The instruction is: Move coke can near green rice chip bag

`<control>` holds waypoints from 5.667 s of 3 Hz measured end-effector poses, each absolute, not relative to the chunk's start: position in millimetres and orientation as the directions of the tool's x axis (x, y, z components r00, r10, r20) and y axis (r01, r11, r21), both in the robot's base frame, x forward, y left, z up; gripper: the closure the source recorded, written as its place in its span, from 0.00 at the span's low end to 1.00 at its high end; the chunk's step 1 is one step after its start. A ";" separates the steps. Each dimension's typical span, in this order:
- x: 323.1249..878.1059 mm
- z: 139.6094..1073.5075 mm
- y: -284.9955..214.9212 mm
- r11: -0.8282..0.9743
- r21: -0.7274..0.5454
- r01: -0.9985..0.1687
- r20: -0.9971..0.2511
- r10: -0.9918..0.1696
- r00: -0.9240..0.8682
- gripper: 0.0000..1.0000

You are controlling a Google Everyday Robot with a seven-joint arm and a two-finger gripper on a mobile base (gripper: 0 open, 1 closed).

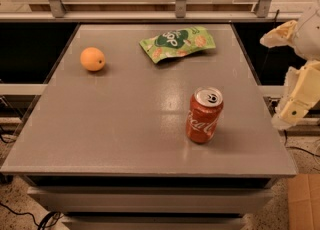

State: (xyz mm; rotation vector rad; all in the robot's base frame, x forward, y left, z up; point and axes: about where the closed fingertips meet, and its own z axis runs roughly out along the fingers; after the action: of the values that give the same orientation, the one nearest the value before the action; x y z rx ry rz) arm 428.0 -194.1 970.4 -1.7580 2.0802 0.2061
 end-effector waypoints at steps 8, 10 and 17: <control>427.7 869.5 -83.3 0.043 0.129 -0.991 -0.827 -0.547 -0.131 0.00; 437.0 857.8 -79.8 0.036 0.147 -0.989 -0.841 -0.521 -0.144 0.41; 479.1 893.3 -52.1 -0.043 0.011 -0.999 -0.883 -0.469 0.010 1.00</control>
Offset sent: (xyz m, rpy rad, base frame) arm -0.0347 0.0446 -0.0510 0.3745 0.1637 0.1355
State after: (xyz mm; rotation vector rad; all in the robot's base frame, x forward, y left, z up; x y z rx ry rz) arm 479.1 -52.1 893.3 -1.5955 1.5391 0.9711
